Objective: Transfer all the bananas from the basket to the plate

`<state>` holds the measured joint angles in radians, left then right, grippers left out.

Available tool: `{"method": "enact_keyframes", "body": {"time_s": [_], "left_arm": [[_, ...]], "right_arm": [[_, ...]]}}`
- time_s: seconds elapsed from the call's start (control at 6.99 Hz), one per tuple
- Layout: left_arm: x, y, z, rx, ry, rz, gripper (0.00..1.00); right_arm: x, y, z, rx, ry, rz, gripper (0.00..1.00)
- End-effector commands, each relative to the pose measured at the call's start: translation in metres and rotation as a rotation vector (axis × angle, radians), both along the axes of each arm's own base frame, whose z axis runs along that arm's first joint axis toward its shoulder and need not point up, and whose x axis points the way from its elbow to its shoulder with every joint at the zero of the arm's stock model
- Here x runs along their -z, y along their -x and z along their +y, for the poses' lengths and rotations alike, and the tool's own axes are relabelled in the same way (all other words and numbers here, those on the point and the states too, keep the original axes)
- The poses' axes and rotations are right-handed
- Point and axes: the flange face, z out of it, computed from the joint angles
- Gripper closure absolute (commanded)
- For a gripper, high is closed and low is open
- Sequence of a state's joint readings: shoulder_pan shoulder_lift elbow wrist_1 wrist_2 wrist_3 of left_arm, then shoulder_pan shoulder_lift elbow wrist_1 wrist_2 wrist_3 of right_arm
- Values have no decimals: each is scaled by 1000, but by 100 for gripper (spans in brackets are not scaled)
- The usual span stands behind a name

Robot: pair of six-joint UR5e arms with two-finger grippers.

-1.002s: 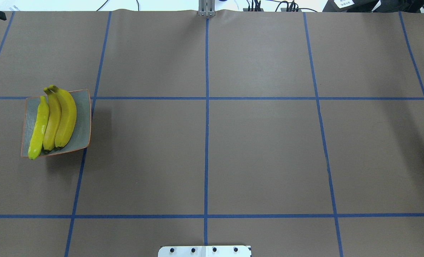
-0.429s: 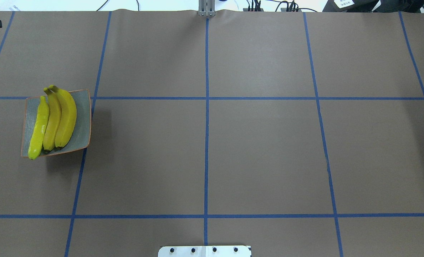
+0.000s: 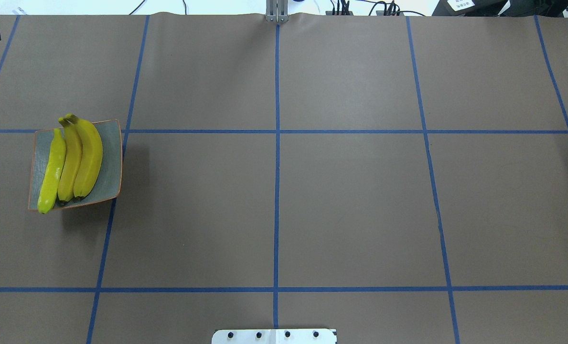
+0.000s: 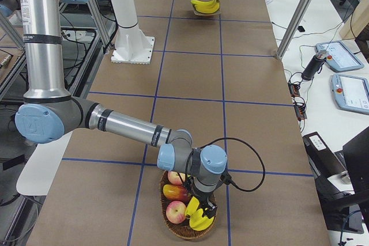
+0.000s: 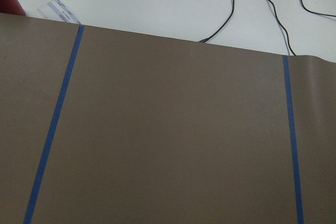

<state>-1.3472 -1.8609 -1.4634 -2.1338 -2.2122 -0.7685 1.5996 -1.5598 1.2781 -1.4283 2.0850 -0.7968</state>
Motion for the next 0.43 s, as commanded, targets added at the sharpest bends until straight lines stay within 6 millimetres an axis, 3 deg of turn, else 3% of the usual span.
{"method": "enact_keyframes", "body": {"time_s": [0.0,0.29], "left_arm": [[2,-3,0,-5,-3,1,0],[4,-5,-1,-7,-4,3,0]], "right_arm": [[-25,1,8,-2,22,-1,1],[-27,3,10,-2,29,-12,1]]}}
